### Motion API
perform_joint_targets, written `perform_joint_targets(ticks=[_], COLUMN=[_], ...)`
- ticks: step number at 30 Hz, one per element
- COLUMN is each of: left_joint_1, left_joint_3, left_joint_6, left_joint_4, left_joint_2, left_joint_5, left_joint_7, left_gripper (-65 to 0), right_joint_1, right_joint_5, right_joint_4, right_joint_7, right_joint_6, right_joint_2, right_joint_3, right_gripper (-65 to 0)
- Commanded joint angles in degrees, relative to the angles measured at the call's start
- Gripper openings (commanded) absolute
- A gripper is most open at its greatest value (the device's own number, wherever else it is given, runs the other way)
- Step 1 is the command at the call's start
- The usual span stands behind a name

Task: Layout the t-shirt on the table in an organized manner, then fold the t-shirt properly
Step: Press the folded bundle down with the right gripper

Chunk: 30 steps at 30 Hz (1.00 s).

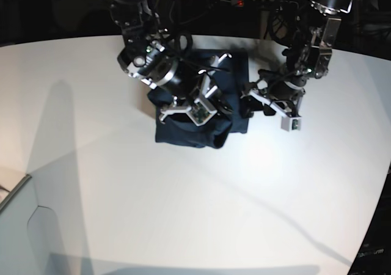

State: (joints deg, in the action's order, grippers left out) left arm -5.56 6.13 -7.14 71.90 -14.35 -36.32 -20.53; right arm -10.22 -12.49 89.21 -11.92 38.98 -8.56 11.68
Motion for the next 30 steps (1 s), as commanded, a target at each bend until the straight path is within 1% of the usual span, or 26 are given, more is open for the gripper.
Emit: perform_joint_targets(ticks=[1, 3, 5, 9, 12, 19, 26, 30], left_joint_1=[-0.2, -0.28, -0.37, -1.87, -3.54, -7.76, -9.95, -10.48], left_joint_3=[-0.11, -0.2, -0.28, -0.55, -2.39, -11.89, -17.96, -18.57], left_joint_6=[0.32, 0.32, 0.32, 0.41, 0.5, 0.41, 0.32, 0.32], left_joint_4=[0.76, 1.38, 2.26, 5.68, 8.23, 9.29, 9.29, 9.29], left_joint_2=[-0.38, -0.46, -1.43, -3.45, -4.95, -5.04, -4.77, -4.68], left_joint_5=[-0.12, -0.12, -0.56, -0.74, -0.74, -0.3, -0.65, -0.65], left_joint_7=[-1.75, -1.75, -1.75, -1.75, -1.75, -1.75, -1.75, -1.75], left_gripper=[-25.2, -25.2, -25.2, -25.2, -25.2, -25.2, -25.2, -25.2], right_joint_1=[0.94, 1.56, 2.09, 3.4, 3.67, 4.99, 5.95, 6.92], right_joint_5=[1.11, 1.11, 1.11, 1.11, 1.11, 1.11, 1.11, 1.11], right_joint_4=[0.51, -0.29, -1.43, -2.4, -3.01, -3.98, -7.23, -7.93], right_joint_7=[1.77, 1.77, 1.77, 1.77, 1.77, 1.77, 1.77, 1.77], right_joint_6=[1.02, 1.02, 1.02, 1.02, 1.02, 1.02, 1.02, 1.02], right_joint_2=[-0.44, -0.44, -0.44, -0.44, -0.44, -0.44, -0.44, -0.44], right_joint_3=[1.11, 2.69, 3.83, 3.83, 3.83, 3.83, 3.83, 3.83], right_gripper=[-65.0, -65.0, -65.0, -65.0, -65.0, -65.0, -65.0, -65.0])
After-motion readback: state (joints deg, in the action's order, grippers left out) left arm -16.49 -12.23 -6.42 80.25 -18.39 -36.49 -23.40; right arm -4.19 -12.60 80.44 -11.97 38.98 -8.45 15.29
